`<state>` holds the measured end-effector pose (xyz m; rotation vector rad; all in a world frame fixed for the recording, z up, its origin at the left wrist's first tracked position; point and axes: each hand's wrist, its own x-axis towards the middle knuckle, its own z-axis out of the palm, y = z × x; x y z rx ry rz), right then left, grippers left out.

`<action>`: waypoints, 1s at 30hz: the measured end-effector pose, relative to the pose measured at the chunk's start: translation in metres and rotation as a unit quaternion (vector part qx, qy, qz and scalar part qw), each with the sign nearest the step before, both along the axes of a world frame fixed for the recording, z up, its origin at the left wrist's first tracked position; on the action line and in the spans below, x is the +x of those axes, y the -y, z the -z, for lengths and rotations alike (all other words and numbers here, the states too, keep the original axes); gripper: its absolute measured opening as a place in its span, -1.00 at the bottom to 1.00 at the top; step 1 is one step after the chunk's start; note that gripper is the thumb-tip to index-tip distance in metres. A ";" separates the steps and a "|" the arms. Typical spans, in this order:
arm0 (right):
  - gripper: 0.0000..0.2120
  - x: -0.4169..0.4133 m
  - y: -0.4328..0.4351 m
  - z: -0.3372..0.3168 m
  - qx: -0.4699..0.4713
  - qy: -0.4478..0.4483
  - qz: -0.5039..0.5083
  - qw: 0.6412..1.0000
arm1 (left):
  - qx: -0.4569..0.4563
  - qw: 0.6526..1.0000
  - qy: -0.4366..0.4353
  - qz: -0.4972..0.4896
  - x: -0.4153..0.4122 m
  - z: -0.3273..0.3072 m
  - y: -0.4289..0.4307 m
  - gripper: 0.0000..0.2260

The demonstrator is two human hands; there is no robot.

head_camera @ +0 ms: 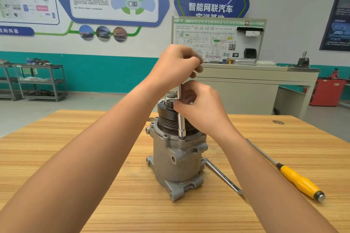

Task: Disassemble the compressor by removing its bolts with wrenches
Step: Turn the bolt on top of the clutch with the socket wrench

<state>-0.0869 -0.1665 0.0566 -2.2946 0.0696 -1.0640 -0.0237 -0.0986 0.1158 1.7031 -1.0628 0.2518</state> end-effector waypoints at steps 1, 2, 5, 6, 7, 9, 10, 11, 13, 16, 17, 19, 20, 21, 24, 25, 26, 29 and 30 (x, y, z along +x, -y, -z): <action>-0.90 0.000 0.000 0.000 -0.003 -0.001 -0.001 1.000 | 0.006 1.000 -0.015 0.009 -0.001 -0.002 0.001 -0.75; -0.90 0.000 0.000 0.000 -0.005 -0.003 -0.002 1.000 | 0.010 0.999 -0.033 0.014 -0.002 -0.004 0.002 -0.74; -0.91 -0.001 0.003 -0.002 -0.001 -0.009 -0.015 1.000 | -0.014 0.993 -0.114 0.010 0.000 -0.008 0.002 -0.72; -0.91 -0.002 0.005 -0.002 0.002 -0.010 -0.020 1.000 | -0.033 0.988 -0.153 0.007 0.002 -0.008 -0.002 -0.72; -0.91 -0.002 0.007 -0.002 0.009 -0.011 -0.026 1.000 | -0.052 0.981 -0.186 0.006 0.004 -0.008 -0.007 -0.72; -0.90 -0.003 0.011 -0.002 0.029 -0.011 -0.030 0.999 | -0.072 0.975 -0.208 0.013 0.008 -0.005 -0.019 -0.70; -0.86 -0.003 0.013 -0.001 0.034 -0.010 -0.026 0.999 | -0.072 0.977 -0.198 0.021 0.009 -0.001 -0.024 -0.69; -0.84 -0.003 0.014 -0.001 0.036 -0.010 -0.023 0.999 | -0.065 0.981 -0.180 0.031 0.008 0.003 -0.028 -0.68; -0.85 -0.003 0.013 -0.001 0.023 -0.011 -0.020 0.999 | -0.051 0.990 -0.129 0.038 0.006 0.010 -0.035 -0.68; -0.88 -0.003 0.010 -0.002 -0.008 -0.020 -0.014 1.000 | -0.053 0.997 -0.043 0.041 0.006 0.015 -0.045 -0.72; -0.88 -0.004 0.010 -0.003 -0.015 -0.028 -0.009 0.999 | -0.051 0.997 -0.020 0.054 0.005 0.016 -0.047 -0.75; -0.91 -0.003 0.009 -0.004 -0.033 -0.049 0.000 0.998 | -0.053 0.995 0.027 0.076 0.002 0.018 -0.048 -0.78; -0.91 -0.002 0.008 -0.004 -0.043 -0.059 0.004 0.997 | -0.058 0.994 0.059 0.073 0.001 0.019 -0.046 -0.78; -0.89 0.000 0.006 -0.004 -0.051 -0.067 0.006 0.996 | -0.063 0.992 0.091 0.059 0.000 0.019 -0.043 -0.77; -0.81 0.001 0.003 -0.004 -0.053 -0.084 0.007 0.995 | -0.064 0.991 0.110 0.031 0.000 0.015 -0.031 -0.84; -0.80 0.001 0.003 -0.004 -0.053 -0.089 0.008 0.995 | -0.055 0.993 0.098 0.028 0.001 0.014 -0.027 -0.87; -0.80 0.001 0.004 -0.005 -0.055 -0.094 0.009 0.994 | -0.043 0.995 0.090 0.022 0.001 0.013 -0.023 -0.91; -0.81 0.001 0.004 -0.003 -0.058 -0.087 0.015 0.994 | 0.003 0.993 0.111 -0.030 0.004 0.010 -0.016 -0.92; -0.82 0.002 0.003 -0.002 -0.062 -0.075 0.019 0.995 | 0.019 0.991 0.120 -0.052 0.003 0.008 -0.014 -0.89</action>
